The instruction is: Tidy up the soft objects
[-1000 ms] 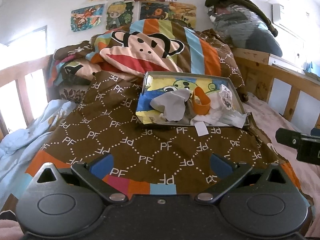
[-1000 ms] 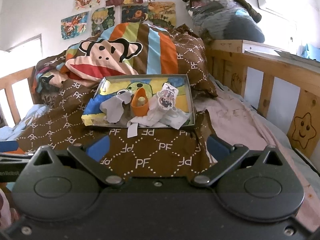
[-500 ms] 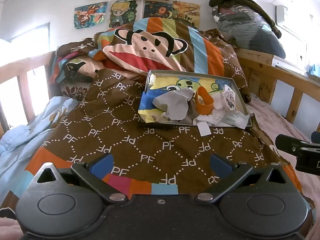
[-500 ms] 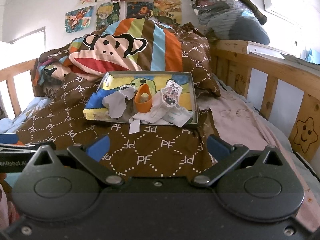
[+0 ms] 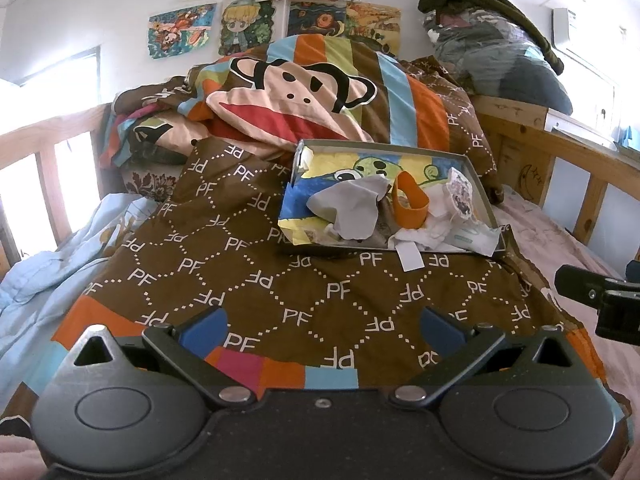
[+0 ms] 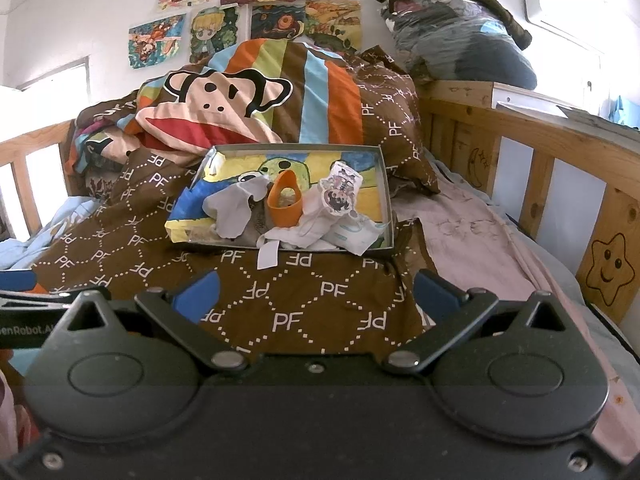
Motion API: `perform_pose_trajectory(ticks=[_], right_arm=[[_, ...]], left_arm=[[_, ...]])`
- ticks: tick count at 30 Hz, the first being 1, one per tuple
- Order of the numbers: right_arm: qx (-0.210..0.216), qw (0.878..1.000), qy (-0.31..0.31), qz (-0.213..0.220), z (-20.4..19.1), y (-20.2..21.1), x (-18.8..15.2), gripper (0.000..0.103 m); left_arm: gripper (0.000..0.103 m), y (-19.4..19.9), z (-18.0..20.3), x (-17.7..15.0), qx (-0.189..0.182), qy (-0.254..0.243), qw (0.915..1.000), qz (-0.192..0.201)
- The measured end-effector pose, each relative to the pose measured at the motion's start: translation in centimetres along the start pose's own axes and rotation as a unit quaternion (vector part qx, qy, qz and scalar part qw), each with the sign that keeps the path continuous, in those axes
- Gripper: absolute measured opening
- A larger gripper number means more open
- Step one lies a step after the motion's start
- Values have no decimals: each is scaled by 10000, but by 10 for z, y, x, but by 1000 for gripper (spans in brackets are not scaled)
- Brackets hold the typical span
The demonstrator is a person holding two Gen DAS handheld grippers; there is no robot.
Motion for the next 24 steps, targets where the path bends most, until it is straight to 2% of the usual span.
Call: perform_pose_trajectory(ticks=[24], right_arm=[[-16,10000,-28,-3,0,-1,-1,102]], left_arm=[[102,-1,-3,0,4,22,10000,-5]])
Point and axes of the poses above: each gripper's, at about its wrist camera, not at the fingertips, and y roughly against the way its jaws point, z to its right, x to its top, the point moved 3 cm from there along -y, roughly the way its jaws point, and after that the axes turned 14 degrees about -z, right-handed, at the moved point
